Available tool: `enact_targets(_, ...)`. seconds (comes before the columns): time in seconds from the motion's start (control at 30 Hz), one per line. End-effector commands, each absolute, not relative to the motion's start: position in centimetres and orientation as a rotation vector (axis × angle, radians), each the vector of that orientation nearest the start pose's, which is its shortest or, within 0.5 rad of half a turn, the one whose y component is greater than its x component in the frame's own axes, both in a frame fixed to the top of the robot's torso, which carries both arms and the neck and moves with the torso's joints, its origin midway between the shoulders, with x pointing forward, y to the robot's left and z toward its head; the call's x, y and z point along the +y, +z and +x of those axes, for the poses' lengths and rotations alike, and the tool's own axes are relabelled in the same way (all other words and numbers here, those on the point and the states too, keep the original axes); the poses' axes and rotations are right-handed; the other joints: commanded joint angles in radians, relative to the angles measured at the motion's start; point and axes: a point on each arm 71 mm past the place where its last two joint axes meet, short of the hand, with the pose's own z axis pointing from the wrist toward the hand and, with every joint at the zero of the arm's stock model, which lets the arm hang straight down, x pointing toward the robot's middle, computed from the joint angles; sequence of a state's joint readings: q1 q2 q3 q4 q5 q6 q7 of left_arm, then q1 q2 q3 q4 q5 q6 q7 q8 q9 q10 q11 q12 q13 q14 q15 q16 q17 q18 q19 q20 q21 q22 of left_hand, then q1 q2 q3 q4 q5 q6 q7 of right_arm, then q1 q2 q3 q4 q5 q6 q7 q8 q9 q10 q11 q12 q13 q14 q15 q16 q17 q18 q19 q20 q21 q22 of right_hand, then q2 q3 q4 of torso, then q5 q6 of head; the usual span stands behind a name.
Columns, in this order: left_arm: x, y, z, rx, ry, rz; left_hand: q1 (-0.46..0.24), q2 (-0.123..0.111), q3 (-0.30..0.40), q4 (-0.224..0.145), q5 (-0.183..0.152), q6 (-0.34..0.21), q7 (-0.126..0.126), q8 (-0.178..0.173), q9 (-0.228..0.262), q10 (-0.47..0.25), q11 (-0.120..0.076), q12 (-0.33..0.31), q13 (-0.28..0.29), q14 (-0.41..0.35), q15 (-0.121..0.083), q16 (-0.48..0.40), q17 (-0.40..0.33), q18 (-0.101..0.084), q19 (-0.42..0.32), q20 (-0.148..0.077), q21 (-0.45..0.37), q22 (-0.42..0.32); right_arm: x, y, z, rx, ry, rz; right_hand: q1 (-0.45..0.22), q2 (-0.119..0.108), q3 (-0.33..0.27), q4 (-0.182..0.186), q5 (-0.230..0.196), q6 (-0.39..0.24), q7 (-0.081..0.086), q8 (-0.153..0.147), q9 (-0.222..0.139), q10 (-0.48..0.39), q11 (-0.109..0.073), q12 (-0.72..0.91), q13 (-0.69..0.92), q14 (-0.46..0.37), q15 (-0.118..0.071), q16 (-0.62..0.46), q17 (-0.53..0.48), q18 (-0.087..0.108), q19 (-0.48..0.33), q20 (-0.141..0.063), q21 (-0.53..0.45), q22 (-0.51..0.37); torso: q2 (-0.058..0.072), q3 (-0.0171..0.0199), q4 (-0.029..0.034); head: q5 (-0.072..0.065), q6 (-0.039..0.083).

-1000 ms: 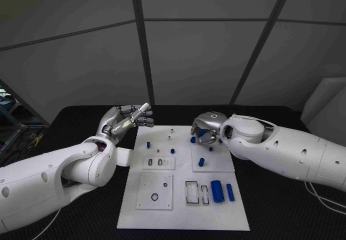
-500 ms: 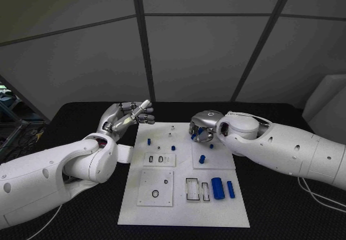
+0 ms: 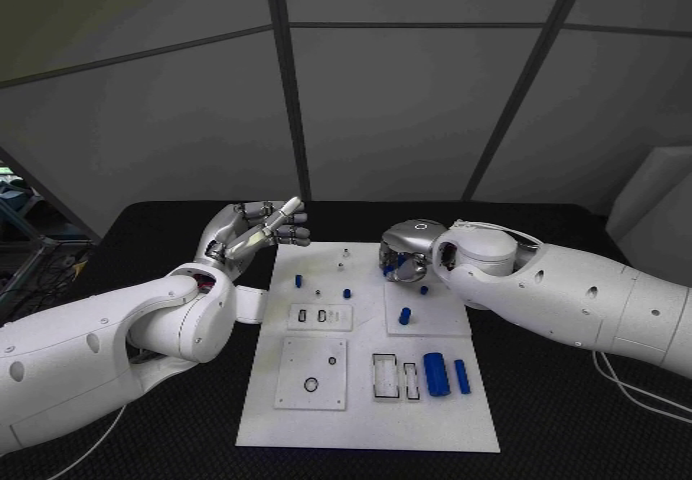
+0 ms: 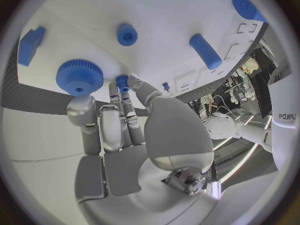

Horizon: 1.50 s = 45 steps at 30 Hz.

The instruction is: Assemble the parts on the task board

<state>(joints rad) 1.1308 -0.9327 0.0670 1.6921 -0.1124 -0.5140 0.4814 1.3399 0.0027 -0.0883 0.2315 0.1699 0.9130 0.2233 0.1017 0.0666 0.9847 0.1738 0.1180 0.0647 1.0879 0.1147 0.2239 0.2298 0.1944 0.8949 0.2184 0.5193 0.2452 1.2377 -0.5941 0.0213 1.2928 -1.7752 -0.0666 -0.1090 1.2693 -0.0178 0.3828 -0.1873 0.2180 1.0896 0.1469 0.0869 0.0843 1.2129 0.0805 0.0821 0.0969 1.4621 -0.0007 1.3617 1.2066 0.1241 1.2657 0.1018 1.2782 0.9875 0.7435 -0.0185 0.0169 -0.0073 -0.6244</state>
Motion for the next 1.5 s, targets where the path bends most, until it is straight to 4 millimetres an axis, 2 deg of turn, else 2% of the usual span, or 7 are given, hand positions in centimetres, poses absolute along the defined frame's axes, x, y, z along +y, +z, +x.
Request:
enact_targets(0.03,21.5,-14.8,46.2,1.229,-1.514,-0.992,0.000,0.012,-0.005,0.000,-0.004,-0.004,0.001,-0.005,-0.001,-0.007,0.000,-0.005,-0.001,-0.004,0.004,-0.005,0.001,-0.015,-0.006,0.002,0.003,0.001,-13.3,-16.4,53.2,1.629,0.463,-0.520,0.032,0.016,0.021,-0.005,0.002,0.033,-0.006,0.016,0.011,0.036,-0.011,0.014,0.013,0.053,-0.011,0.010,0.007,-0.016,0.009,-0.004,0.014,0.016,-0.001,0.0003,-0.0002,0.002,0.000)
enact_targets(0.4,21.7,-14.8,46.2,1.230,-1.509,-0.994,0.000,0.013,-0.005,0.000,-0.004,-0.004,0.001,-0.005,-0.001,-0.007,0.000,-0.006,-0.001,-0.004,0.004,-0.006,0.001,-0.015,-0.007,0.002,0.004,0.002,-13.1,-15.2,52.7,1.491,0.507,-0.483,0.054,0.015,0.038,-0.013,0.014,0.057,-0.012,0.026,0.023,0.064,-0.020,0.020,0.028,0.054,-0.018,0.018,0.016,-0.020,0.018,-0.013,0.031,0.041,0.000,-0.0002,-0.0014,0.005,0.008)
enact_targets(0.7,21.7,-14.8,46.3,1.231,-1.510,-0.995,0.000,0.013,-0.006,0.000,-0.004,-0.004,0.001,-0.005,-0.001,-0.007,0.000,-0.006,-0.001,-0.005,0.005,-0.007,0.002,-0.016,-0.008,0.002,0.004,0.002,-12.3,-14.9,53.3,1.426,0.520,-0.439,0.055,0.008,0.040,-0.014,0.015,0.053,-0.010,0.023,0.024,0.061,-0.019,0.016,0.030,0.053,-0.018,0.020,0.017,-0.020,0.017,-0.013,0.034,0.043,0.002,-0.0008,0.0021,0.005,0.019)
enact_targets(1.03,21.5,-14.9,46.4,1.232,-1.513,-0.994,0.001,0.014,-0.007,-0.001,-0.004,-0.005,0.001,-0.007,-0.001,-0.010,0.001,-0.009,-0.001,-0.007,0.006,-0.010,0.003,-0.016,-0.011,0.003,0.005,0.002,-10.2,-14.9,54.3,1.394,0.552,-0.406,0.057,0.007,0.044,-0.014,0.018,0.049,-0.008,0.020,0.025,0.057,-0.017,0.011,0.032,0.053,-0.016,0.020,0.016,-0.020,0.015,-0.013,0.034,0.043,0.006,-0.0016,0.0059,0.007,0.024)
enact_targets(1.23,21.5,-14.9,46.5,1.233,-1.515,-0.994,0.001,0.014,-0.007,-0.001,-0.004,-0.005,0.001,-0.008,-0.001,-0.011,0.002,-0.010,-0.001,-0.008,0.006,-0.012,0.003,-0.016,-0.012,0.003,0.005,0.002,-9.3,-15.1,54.8,1.401,0.560,-0.398,0.055,0.006,0.045,-0.012,0.018,0.047,-0.006,0.018,0.026,0.054,-0.015,0.009,0.033,0.053,-0.015,0.021,0.017,-0.021,0.014,-0.012,0.035,0.044,0.012,-0.0045,0.0133,0.005,0.026)
enact_targets(1.33,21.5,-14.9,46.5,1.233,-1.515,-0.994,0.001,0.014,-0.007,-0.001,-0.004,-0.005,0.001,-0.008,-0.001,-0.011,0.002,-0.010,-0.001,-0.009,0.006,-0.012,0.003,-0.016,-0.012,0.003,0.005,0.002,-9.1,-15.2,54.9,1.404,0.565,-0.399,0.055,0.005,0.046,-0.012,0.017,0.046,-0.006,0.017,0.026,0.054,-0.015,0.008,0.033,0.053,-0.015,0.021,0.017,-0.020,0.013,-0.012,0.035,0.044,0.012,-0.0039,0.0108,0.008,0.025)
enact_targets(1.5,21.4,-14.9,46.5,1.233,-1.516,-0.994,0.001,0.015,-0.008,-0.001,-0.004,-0.005,0.001,-0.008,-0.001,-0.012,0.002,-0.011,-0.001,-0.010,0.006,-0.013,0.003,-0.016,-0.013,0.004,0.005,0.003,-8.5,-15.2,54.9,1.406,0.577,-0.403,0.054,0.004,0.046,-0.011,0.017,0.045,-0.005,0.016,0.027,0.052,-0.014,0.006,0.034,0.053,-0.014,0.022,0.018,-0.020,0.012,-0.012,0.036,0.043,0.011,-0.0039,0.0114,0.010,0.021)
